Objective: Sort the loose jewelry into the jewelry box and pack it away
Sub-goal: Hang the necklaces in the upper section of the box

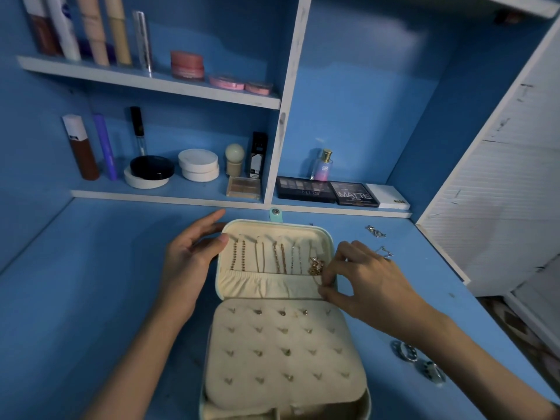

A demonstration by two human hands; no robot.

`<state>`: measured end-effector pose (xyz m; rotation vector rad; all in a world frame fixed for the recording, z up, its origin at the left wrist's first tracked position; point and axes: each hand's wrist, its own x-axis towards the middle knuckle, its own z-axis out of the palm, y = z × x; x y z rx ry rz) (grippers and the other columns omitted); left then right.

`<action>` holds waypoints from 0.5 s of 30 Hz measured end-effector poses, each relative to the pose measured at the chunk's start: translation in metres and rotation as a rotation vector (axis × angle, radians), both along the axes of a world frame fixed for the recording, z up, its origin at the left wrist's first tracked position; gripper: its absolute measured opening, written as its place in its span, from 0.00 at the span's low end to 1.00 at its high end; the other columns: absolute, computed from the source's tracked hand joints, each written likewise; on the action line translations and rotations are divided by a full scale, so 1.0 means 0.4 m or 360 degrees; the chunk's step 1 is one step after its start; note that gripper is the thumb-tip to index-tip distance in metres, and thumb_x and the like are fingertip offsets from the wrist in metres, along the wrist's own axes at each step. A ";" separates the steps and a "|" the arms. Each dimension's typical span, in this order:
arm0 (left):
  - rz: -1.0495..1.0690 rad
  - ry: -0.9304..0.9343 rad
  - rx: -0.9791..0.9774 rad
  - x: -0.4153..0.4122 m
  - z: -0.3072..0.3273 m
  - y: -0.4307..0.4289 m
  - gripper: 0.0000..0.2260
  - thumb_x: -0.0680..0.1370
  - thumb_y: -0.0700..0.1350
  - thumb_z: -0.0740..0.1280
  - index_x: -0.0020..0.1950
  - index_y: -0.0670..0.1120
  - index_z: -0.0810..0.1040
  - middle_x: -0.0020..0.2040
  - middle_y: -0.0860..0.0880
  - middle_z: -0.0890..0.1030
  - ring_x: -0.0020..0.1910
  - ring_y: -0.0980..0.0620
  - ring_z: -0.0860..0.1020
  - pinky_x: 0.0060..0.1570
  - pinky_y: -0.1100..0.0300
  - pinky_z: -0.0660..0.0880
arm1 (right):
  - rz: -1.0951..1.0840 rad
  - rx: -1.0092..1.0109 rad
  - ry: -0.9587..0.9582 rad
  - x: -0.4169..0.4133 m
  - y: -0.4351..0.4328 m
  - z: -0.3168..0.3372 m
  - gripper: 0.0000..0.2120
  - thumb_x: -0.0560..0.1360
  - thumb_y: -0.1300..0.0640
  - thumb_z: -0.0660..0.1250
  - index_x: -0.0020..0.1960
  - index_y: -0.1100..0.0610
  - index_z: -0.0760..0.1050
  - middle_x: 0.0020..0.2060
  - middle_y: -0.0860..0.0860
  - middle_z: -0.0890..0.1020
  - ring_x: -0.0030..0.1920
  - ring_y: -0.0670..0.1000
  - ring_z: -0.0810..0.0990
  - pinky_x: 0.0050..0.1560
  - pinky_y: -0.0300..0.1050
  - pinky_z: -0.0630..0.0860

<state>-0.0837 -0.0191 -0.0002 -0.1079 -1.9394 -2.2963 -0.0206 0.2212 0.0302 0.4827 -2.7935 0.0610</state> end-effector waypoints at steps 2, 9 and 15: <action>-0.0002 -0.0002 0.0003 0.001 0.001 0.000 0.18 0.76 0.34 0.66 0.53 0.58 0.79 0.49 0.52 0.83 0.49 0.56 0.81 0.53 0.59 0.75 | 0.0024 0.0039 -0.0006 -0.004 -0.006 0.000 0.07 0.66 0.48 0.68 0.33 0.50 0.77 0.36 0.45 0.73 0.36 0.48 0.75 0.32 0.32 0.57; -0.0016 -0.0009 0.0015 0.004 0.004 0.000 0.18 0.76 0.33 0.66 0.54 0.57 0.79 0.51 0.50 0.82 0.50 0.55 0.81 0.55 0.57 0.75 | -0.0091 -0.0322 0.0144 -0.050 -0.002 0.029 0.02 0.72 0.56 0.71 0.42 0.54 0.80 0.36 0.46 0.71 0.36 0.46 0.68 0.30 0.38 0.66; -0.0021 0.0001 0.0012 0.004 0.006 0.001 0.18 0.76 0.34 0.65 0.54 0.57 0.79 0.50 0.51 0.82 0.49 0.56 0.81 0.54 0.58 0.76 | -0.0018 -0.0037 0.0083 -0.027 0.004 0.002 0.04 0.67 0.51 0.69 0.39 0.51 0.80 0.37 0.46 0.73 0.39 0.49 0.74 0.37 0.34 0.63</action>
